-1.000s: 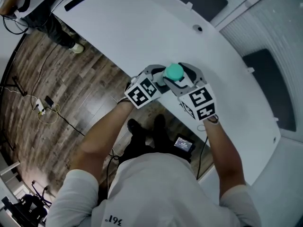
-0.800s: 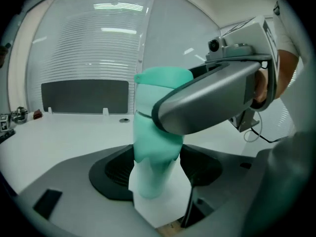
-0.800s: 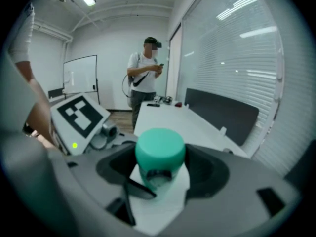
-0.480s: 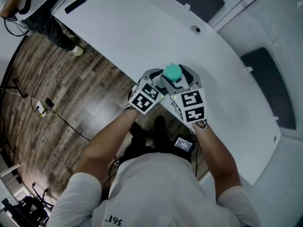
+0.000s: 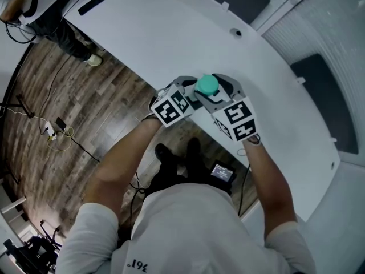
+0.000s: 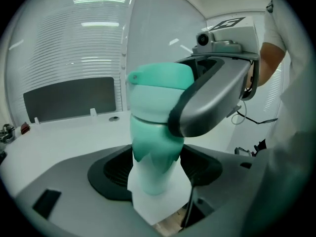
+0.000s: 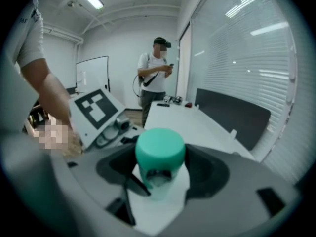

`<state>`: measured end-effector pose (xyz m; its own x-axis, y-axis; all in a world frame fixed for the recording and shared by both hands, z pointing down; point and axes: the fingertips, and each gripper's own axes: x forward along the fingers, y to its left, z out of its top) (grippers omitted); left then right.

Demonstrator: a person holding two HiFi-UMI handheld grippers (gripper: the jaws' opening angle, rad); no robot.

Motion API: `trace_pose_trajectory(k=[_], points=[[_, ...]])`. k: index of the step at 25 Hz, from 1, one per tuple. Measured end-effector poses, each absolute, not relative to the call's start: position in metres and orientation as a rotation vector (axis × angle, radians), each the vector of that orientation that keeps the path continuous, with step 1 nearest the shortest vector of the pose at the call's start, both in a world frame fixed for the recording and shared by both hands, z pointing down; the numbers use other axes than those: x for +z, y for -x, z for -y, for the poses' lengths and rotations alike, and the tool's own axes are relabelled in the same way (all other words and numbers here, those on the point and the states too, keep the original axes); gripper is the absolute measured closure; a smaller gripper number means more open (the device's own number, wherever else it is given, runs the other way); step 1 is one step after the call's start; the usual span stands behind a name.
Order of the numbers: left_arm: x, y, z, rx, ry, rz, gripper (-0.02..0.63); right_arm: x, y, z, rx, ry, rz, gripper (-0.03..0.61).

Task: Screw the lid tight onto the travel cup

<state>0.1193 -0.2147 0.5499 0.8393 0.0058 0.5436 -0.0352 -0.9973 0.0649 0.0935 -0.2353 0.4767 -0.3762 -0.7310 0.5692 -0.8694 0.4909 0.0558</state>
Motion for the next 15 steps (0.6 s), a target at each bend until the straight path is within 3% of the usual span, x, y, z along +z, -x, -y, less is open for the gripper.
trace_pose_trajectory(k=[10,15], points=[[0.5516,-0.1129,0.2171,0.742,-2.807,0.403,0.314,0.4755,-0.0975,0.2357,0.369,-1.536,2.073,0.264],[0.5524,-0.1101,0.2147,0.766,-2.833,0.317,0.314,0.4765,-0.0953,0.2341,0.365,-1.487,2.103,0.264]])
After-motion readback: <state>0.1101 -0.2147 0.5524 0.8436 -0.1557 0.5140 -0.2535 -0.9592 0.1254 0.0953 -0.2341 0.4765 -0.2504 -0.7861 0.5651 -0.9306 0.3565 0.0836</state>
